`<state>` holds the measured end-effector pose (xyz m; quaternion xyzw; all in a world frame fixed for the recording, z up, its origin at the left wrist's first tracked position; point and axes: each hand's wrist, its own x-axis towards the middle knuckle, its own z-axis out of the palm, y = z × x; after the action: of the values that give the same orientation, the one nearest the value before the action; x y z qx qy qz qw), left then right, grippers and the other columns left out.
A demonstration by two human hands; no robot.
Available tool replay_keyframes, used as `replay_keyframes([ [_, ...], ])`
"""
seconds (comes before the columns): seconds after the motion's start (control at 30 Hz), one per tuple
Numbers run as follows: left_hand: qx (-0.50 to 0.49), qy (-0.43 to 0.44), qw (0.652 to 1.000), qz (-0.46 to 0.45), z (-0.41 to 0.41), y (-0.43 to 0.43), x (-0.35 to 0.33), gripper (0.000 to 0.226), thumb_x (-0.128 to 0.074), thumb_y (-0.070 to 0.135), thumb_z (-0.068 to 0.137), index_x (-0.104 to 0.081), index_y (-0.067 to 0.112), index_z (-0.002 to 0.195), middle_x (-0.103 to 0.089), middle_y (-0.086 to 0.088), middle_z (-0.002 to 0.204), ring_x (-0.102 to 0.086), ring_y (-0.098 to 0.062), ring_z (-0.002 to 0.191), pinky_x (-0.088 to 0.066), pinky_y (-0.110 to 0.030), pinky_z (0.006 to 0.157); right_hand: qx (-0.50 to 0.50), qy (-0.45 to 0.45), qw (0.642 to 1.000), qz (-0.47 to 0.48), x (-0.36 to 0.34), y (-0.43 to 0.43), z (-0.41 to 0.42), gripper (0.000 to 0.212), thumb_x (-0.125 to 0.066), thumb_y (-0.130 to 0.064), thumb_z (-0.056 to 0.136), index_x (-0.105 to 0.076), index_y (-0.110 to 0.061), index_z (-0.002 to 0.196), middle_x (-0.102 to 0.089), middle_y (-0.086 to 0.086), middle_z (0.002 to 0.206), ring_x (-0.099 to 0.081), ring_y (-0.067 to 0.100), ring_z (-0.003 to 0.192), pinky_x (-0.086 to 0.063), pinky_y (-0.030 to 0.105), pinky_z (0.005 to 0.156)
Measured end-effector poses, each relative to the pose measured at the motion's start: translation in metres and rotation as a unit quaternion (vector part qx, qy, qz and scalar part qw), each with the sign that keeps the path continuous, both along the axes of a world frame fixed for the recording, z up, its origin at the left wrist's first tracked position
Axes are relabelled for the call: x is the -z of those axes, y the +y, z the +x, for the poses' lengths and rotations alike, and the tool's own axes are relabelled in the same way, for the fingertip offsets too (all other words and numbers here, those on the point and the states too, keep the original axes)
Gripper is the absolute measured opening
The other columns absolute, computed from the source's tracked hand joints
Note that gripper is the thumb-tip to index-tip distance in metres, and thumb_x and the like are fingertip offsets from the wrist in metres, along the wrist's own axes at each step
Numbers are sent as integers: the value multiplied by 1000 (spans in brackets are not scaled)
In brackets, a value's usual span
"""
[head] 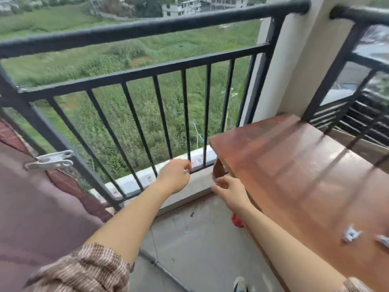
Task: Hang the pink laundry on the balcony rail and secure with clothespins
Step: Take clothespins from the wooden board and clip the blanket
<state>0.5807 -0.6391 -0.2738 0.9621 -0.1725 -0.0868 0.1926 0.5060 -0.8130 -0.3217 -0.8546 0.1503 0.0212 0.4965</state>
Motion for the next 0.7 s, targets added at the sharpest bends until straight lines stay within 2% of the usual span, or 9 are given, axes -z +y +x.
replay_keyframes([
  [0.17, 117, 64, 991, 9, -28, -107, 45, 31, -49, 8, 82, -63, 14, 109, -61, -9, 117, -54, -28, 112, -46, -33, 87, 127, 64, 990, -13, 17, -91, -56, 14, -64, -25, 86, -68, -17, 96, -66, -1, 88, -61, 19, 77, -43, 22, 54],
  [0.3, 182, 90, 979, 34, -53, -187, 73, 27, -49, 12, 80, -62, 13, 104, -61, -13, 109, -54, -32, 110, -47, -39, 89, 185, 116, 975, -25, 38, -161, -96, 21, -62, -24, 87, -70, -12, 102, -68, 2, 95, -58, 17, 84, -49, 28, 77],
  [0.4, 184, 116, 975, 51, -79, -246, 93, 33, -49, 16, 85, -56, 16, 116, -56, -11, 118, -49, -30, 117, -44, -38, 95, 198, 167, 965, -32, 55, -209, -128, 28, -60, -26, 89, -67, -10, 111, -68, 5, 112, -61, 20, 102, -40, 21, 78],
  [0.5, 181, 140, 971, 69, -111, -297, 122, 41, -49, 21, 87, -47, 18, 128, -50, -11, 126, -45, -30, 121, -41, -40, 99, 230, 208, 950, -26, 72, -259, -155, 28, -59, -27, 89, -66, -13, 112, -66, 3, 115, -61, 23, 107, -47, 30, 87],
  [0.57, 192, 148, 966, 86, -131, -324, 142, 45, -48, 23, 88, -42, 18, 132, -45, -10, 132, -41, -29, 124, -41, -40, 99, 251, 231, 939, -39, 84, -290, -169, 26, -60, -26, 87, -68, -15, 109, -68, 4, 115, -61, 23, 110, -44, 30, 92],
  [0.63, 192, 153, 963, 111, -147, -346, 160, 49, -46, 26, 91, -35, 19, 138, -34, -10, 144, -31, -28, 132, -38, -40, 101, 260, 241, 934, -48, 95, -318, -178, 25, -60, -25, 86, -67, -12, 106, -68, 8, 113, -60, 25, 110, -43, 30, 90],
  [0.7, 171, 165, 962, 131, -157, -361, 175, 56, -42, 30, 94, -23, 20, 147, -15, -11, 156, -14, -30, 143, -29, -43, 109, 268, 259, 927, -45, 107, -341, -181, 27, -60, -31, 87, -62, -9, 103, -67, 12, 110, -60, 29, 108, -44, 33, 86],
])
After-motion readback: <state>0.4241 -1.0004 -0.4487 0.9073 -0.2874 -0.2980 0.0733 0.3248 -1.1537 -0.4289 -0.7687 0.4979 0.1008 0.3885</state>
